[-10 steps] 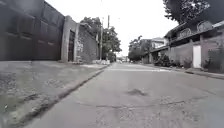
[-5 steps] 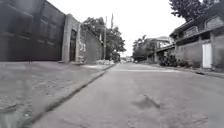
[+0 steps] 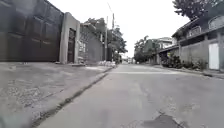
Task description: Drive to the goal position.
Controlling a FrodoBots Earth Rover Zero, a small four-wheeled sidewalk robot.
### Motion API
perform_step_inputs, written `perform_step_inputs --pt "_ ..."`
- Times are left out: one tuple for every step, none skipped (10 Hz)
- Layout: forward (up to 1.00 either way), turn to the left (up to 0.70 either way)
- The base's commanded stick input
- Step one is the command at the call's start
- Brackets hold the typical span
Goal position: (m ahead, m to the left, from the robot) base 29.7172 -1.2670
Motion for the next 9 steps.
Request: perform_step_inputs --pt "1.00 -0.40" --pt "1.00 -0.35" --pt "1.00 -0.22" --pt "1.00 -0.09" --pt "1.00 0.02" --pt "1.00 0.08" --pt "1.00 0.07" --pt "1.00 0.00" --pt "1.00 0.00"
